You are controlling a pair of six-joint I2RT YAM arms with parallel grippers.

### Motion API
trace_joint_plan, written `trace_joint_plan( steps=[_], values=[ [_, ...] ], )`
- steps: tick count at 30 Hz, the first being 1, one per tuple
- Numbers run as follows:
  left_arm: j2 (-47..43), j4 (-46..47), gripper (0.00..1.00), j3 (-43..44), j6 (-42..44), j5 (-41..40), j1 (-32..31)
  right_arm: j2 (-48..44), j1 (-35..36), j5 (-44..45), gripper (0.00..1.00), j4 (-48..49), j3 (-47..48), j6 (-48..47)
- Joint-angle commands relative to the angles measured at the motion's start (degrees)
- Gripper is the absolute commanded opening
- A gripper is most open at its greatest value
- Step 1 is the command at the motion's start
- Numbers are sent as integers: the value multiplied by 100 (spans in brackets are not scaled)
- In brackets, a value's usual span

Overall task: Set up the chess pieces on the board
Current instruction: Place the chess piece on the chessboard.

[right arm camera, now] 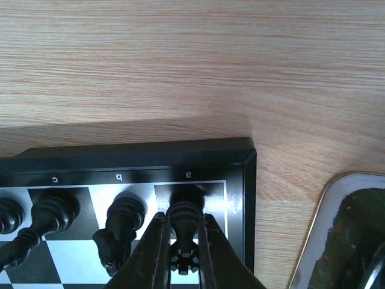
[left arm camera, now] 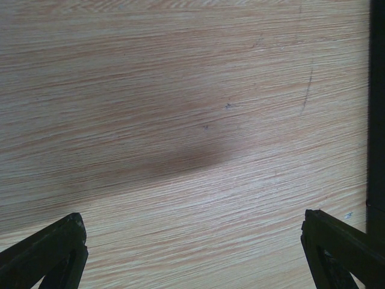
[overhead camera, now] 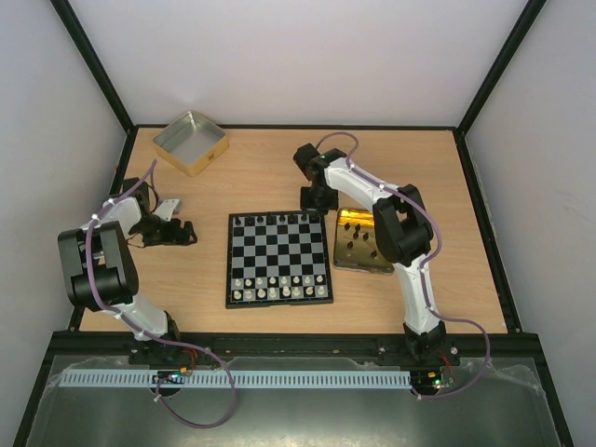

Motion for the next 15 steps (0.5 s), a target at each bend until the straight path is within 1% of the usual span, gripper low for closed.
trace_joint_plan(
  steps=[1, 3, 8, 15],
  values=[
    [73, -36, 97, -73, 38, 45, -12, 72, 45, 38, 8, -42, -139, -17],
    [73, -40, 97, -78, 36, 40, -13, 62, 45, 38, 8, -27, -167, -10],
    [90, -36, 97, -77, 36, 36, -13, 43, 45, 44, 17, -1, -190, 0],
    [112, -36, 97, -78, 43, 36, -12, 33, 45, 34, 21, 54, -181, 47]
  ],
)
